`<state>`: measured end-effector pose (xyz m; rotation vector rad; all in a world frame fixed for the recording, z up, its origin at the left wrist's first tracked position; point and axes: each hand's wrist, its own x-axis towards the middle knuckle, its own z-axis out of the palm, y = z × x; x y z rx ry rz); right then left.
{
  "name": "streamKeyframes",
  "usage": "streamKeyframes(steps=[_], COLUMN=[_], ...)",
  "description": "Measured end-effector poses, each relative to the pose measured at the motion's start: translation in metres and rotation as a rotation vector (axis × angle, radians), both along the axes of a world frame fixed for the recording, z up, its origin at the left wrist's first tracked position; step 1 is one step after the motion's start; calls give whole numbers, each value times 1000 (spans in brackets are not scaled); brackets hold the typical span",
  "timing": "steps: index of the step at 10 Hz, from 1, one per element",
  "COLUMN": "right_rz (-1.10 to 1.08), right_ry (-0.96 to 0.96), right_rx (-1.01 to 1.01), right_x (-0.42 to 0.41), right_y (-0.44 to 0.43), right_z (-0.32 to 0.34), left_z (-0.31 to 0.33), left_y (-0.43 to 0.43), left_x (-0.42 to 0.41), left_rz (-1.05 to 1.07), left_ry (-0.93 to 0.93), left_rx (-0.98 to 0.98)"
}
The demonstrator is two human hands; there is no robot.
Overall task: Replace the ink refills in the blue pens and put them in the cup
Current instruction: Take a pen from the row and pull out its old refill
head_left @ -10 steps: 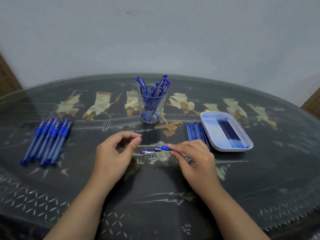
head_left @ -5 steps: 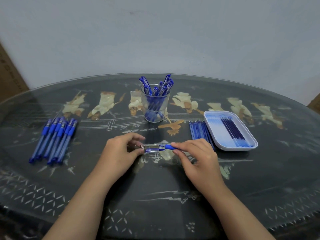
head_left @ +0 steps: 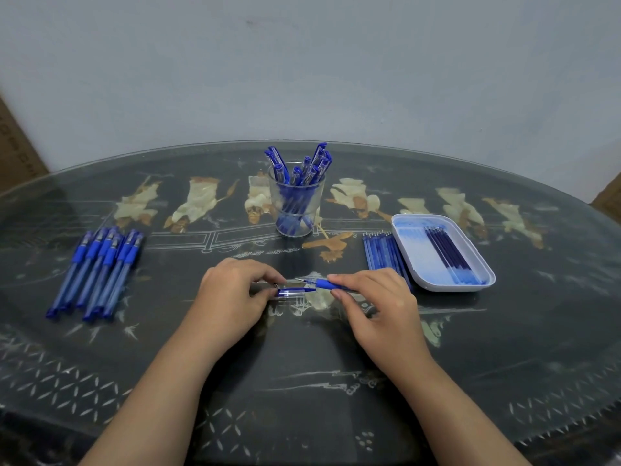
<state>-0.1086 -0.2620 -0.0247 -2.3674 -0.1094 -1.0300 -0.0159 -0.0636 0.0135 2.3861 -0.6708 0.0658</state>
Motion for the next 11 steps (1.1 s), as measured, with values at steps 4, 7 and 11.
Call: streamKeyframes(steps=[4, 7, 11], right_rz=[4, -107, 137], right_ry=[0, 5, 197], right_rx=[7, 196, 953], right_x=[-2, -9, -21], right_y=[1, 14, 43], right_z=[3, 35, 76], left_z=[-6, 5, 14], left_y=[0, 4, -26], left_x=[2, -2, -37], left_rz=[-42, 44, -206], left_ry=[36, -92, 427], left_rx=[-164, -408, -675])
